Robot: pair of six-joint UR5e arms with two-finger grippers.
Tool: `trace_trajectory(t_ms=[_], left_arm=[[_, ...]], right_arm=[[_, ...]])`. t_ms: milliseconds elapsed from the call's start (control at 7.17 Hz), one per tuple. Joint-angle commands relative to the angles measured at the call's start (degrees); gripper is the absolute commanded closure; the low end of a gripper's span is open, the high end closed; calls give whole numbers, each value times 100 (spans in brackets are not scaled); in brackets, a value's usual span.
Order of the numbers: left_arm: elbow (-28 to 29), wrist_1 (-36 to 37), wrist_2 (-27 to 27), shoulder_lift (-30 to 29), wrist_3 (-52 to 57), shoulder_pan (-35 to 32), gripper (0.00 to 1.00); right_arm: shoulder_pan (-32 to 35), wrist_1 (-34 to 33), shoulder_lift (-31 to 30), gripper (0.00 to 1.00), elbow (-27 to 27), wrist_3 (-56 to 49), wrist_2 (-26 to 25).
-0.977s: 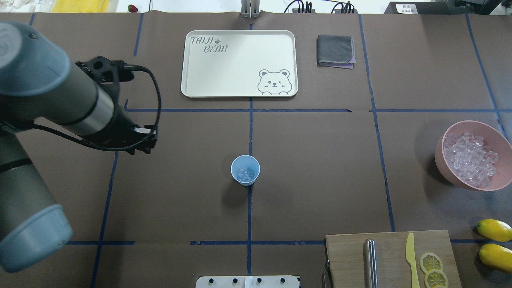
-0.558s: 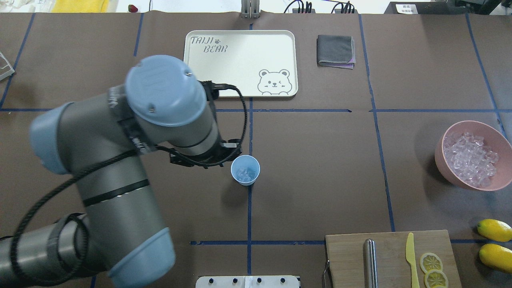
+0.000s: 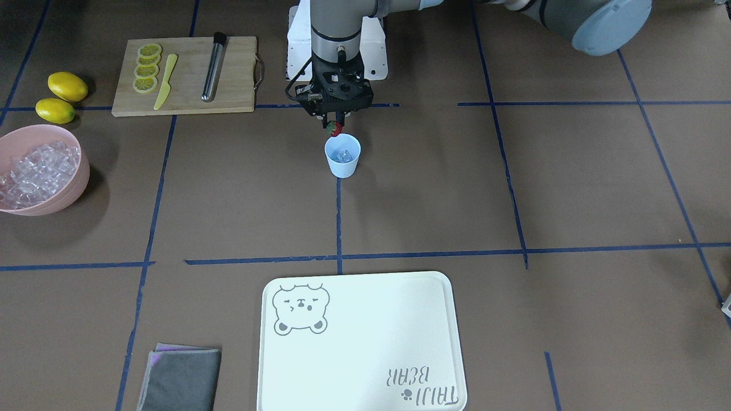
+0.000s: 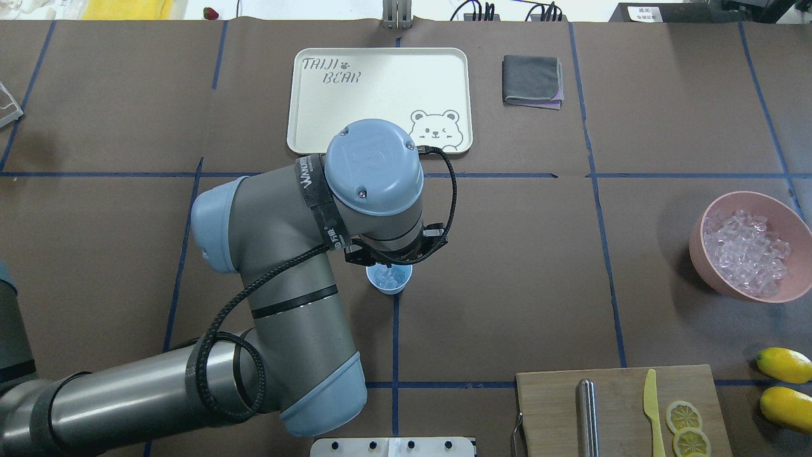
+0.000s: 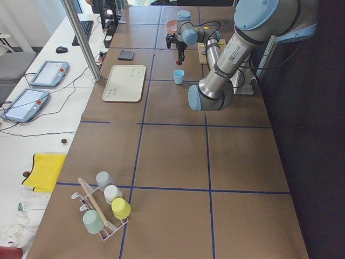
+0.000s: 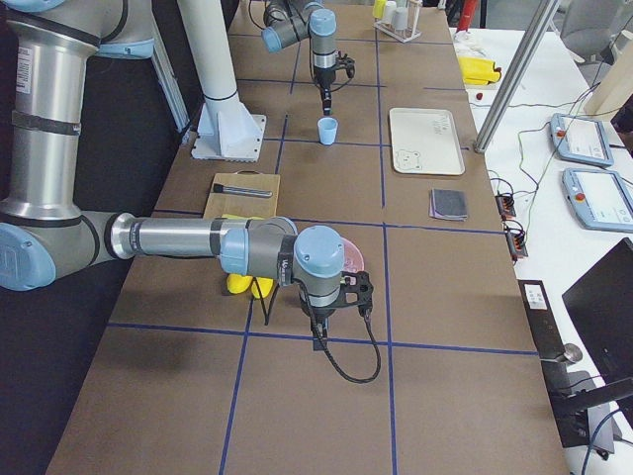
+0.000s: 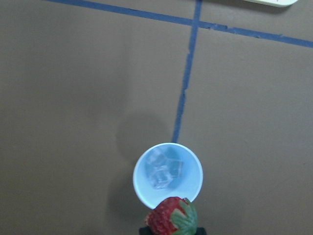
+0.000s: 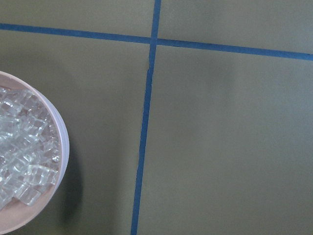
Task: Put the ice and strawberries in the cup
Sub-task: 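Lift the strawberry and carry it over the light-blue cup with the left gripper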
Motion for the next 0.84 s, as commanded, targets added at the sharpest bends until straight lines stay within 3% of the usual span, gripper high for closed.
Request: trace_trajectory(t_ms=[0, 419, 558, 698], left_arm=[[52, -64, 14, 113, 14, 11, 100], [43, -117, -12, 290, 23, 20, 98], [8, -117, -12, 290, 23, 28, 68], [-18, -117, -12, 299, 23, 28, 1]], right_arm=[[0, 0, 1, 1, -1, 0, 0], [0, 0, 1, 1, -1, 0, 0], [0, 0, 1, 1, -1, 0, 0], [0, 0, -8, 1, -1, 0, 0]])
